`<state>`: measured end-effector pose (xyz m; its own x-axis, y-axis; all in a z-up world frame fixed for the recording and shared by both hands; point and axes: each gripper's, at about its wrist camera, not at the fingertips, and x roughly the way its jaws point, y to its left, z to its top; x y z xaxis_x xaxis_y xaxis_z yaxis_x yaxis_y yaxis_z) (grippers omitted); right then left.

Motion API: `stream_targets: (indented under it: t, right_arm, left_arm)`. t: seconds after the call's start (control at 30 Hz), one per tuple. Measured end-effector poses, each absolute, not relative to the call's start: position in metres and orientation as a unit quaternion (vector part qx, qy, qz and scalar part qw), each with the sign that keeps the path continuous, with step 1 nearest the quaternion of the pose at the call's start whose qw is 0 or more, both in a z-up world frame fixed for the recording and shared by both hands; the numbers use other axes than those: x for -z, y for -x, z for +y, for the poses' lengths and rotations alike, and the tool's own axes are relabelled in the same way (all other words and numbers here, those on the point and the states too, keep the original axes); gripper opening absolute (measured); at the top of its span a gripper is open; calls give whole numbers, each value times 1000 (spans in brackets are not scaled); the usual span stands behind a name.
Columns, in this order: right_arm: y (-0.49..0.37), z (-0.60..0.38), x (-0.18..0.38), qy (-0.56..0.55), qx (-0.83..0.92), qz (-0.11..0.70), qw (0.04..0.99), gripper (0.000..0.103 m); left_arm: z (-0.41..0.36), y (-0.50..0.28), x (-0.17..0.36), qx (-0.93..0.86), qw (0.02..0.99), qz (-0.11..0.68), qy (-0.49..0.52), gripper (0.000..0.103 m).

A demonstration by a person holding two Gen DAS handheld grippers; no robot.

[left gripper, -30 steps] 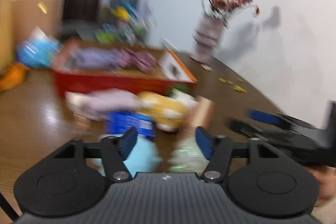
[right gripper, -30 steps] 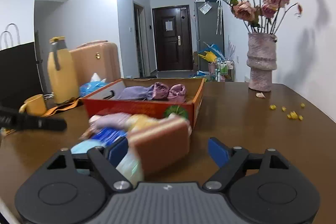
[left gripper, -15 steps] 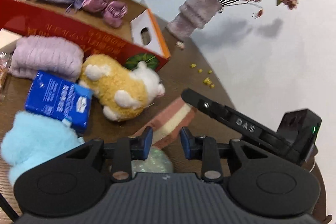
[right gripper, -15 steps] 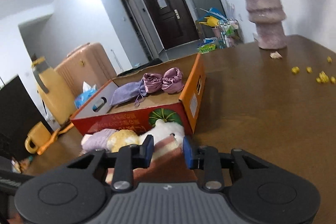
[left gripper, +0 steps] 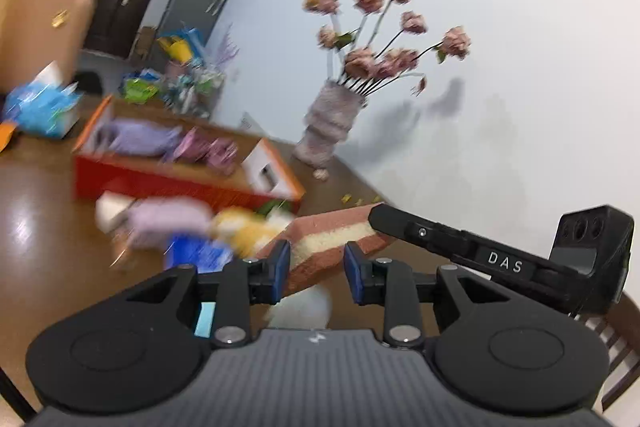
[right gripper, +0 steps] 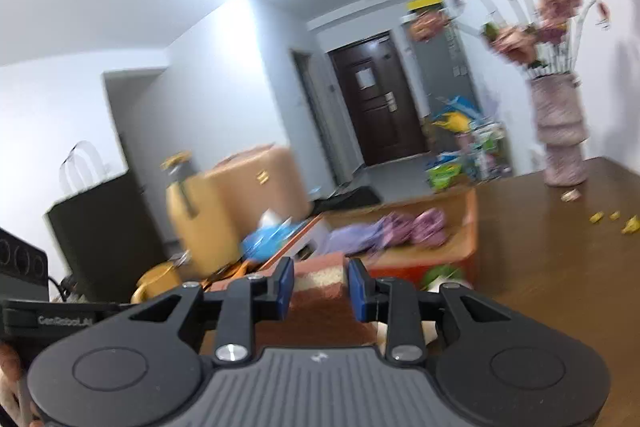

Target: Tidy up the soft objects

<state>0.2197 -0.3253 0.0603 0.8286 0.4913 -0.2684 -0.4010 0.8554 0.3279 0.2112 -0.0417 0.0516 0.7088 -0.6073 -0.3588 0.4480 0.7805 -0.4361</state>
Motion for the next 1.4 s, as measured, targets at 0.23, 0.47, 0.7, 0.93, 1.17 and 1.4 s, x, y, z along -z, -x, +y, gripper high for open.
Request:
stream_targets:
  t: [0.23,0.47,0.7,0.93,1.17,1.4]
  right_arm:
    - [-198,-268,-1,-108,-238,241,935,29]
    - [-144,-256,35,-94,-254,287,919,26]
    - [-124,-259,44,-131,-258,303,908,29]
    - [-142,-260,41,-158,-247,302,907,33]
    - [-158,-257,49,-180,-242,307,903,33]
    - [-175,-264,49,-196,-247,313,896,23]
  left_arm:
    - [0,-180,5,246,909,291,168,30]
    - [4,-151,32,235,912,314,121,32]
    - [27,-146,34,249,900,313,172,43]
    - [23,-161,33,234,899,323,182,42]
    - [23,-176,41,229,890,342,196,34]
    - [20,-188,29,227,896,328,198,27]
